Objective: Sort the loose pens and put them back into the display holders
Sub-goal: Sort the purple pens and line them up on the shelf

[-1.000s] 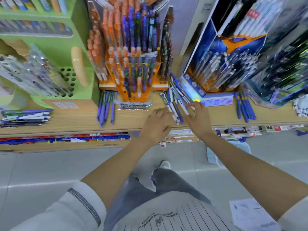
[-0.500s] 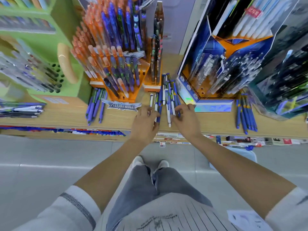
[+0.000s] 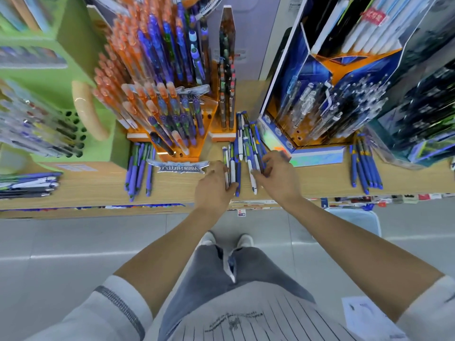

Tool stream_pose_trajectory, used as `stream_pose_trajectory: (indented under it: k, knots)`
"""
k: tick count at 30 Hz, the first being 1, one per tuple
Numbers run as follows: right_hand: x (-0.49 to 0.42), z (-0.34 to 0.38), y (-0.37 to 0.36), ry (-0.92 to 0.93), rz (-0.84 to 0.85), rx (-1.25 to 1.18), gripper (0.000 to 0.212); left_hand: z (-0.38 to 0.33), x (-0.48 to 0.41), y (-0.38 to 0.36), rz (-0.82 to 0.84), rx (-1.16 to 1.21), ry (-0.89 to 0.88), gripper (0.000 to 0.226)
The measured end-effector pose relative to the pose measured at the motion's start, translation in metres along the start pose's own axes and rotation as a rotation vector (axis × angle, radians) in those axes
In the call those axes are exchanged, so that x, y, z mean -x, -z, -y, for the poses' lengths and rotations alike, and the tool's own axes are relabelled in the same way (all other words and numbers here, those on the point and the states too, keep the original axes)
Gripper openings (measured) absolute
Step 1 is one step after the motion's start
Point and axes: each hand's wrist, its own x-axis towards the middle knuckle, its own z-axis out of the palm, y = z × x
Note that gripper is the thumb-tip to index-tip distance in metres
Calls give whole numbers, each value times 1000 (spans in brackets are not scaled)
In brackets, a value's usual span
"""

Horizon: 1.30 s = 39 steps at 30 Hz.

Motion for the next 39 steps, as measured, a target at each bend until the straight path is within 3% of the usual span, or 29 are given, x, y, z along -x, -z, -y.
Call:
stream_pose_trajectory:
  k: [6,11,15,19,31,35,39]
  knots:
    - [-7,1,2,10,-4,9,20,-11,-9,2,-84,85,-47,32]
    - [-12,-5,4,-53,-24,27,29,-28,-28,4,-61,148,137,41]
    - [-18,-10,5,-53,4,52,16,-35,-44,2,-8,151,236,47]
    - [-21,-11,5,-70,15,37,20,-36,-49,5,56,125,209,53]
    - [-25,-12,3,-71,82,52,21,-26,-34,14,102,113,230,42]
    - [-30,-5,6,-111,200,84,28,-32,-36,15,64,125,225,51]
    - [-29,-10,9,-129,216,18,29,-38,-44,13,52,111,207,58]
